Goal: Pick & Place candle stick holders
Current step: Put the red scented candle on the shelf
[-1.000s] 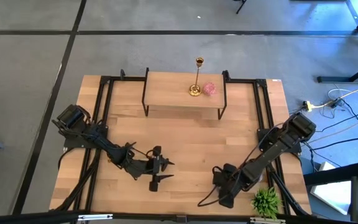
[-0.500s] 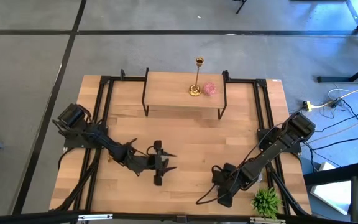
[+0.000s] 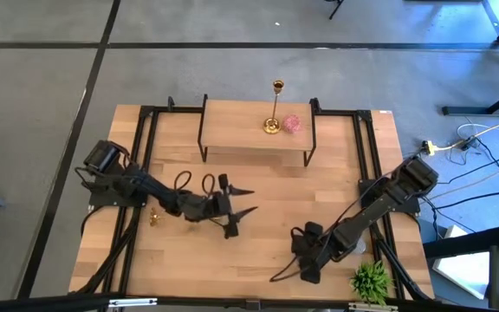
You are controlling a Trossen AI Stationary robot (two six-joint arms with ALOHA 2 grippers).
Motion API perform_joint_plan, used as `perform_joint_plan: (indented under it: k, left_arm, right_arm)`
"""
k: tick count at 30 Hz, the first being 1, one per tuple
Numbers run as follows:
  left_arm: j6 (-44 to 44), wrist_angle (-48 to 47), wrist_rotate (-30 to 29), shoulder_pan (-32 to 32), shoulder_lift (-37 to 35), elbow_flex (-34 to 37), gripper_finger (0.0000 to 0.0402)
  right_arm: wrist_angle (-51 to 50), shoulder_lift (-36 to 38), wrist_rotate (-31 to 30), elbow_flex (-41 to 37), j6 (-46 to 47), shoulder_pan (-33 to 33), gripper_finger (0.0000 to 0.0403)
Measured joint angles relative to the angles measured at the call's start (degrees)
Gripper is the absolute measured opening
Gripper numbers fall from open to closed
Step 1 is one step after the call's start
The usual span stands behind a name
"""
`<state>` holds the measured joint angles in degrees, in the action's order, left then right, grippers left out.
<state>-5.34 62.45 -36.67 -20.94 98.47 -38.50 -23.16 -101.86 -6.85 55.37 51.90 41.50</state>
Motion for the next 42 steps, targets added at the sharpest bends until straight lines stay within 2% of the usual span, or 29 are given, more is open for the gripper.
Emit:
perform_joint_plan:
  k: [3, 7, 12, 18, 21, 24, 27, 34, 37, 42]
  left_arm:
    - [5.7, -0.4, 3.6, 2.2, -0.9, 0.0, 0.0221]
    - [9.5, -2.5, 8.6, 3.9, -1.9, 0.0, 0.0221]
    - [15.5, -9.9, 9.8, 4.7, -4.2, 0.0, 0.0221]
    - [28.5, -24.3, 13.4, 6.1, -8.8, 0.0, 0.0221]
    - [36.9, -27.0, 15.8, 6.6, -10.1, 1.2, 0.0221]
    - [44.8, -25.5, 18.5, 7.4, -10.5, 4.3, 0.0221]
    - [52.0, -20.8, 23.6, 9.1, -10.5, 8.1, 0.0221]
    - [63.4, 5.5, 29.1, 11.0, -6.4, 17.7, 0.0221]
    - [63.8, 9.0, 30.3, 10.3, -3.5, 16.8, 0.0221]
    - [62.2, 9.4, 32.4, 9.3, 2.5, 10.5, 0.0221]
  right_arm:
    - [-1.7, -0.1, -1.2, 1.0, -6.4, -1.2, 0.0304]
    - [-10.0, -0.2, -4.2, 4.0, -13.7, -3.4, 0.03]
    - [-18.7, -0.2, -10.1, 8.4, -19.9, -7.5, 0.0301]
    - [-19.5, -0.2, -13.3, 12.6, -32.8, -11.4, 0.0301]
    - [-19.6, -0.2, -15.1, 13.9, -37.6, -12.9, 0.0301]
    - [-21.6, -0.1, -17.4, 15.6, -40.0, -13.5, 0.0301]
    - [-22.5, -0.1, -20.2, 16.5, -42.0, -13.4, 0.0301]
    - [-23.0, 0.0, -23.3, 18.5, -42.4, -13.3, 0.0301]
    - [-23.0, 0.0, -25.0, 19.6, -42.4, -13.2, 0.0301]
    - [-22.9, 0.0, -26.4, 22.0, -42.4, -13.3, 0.0302]
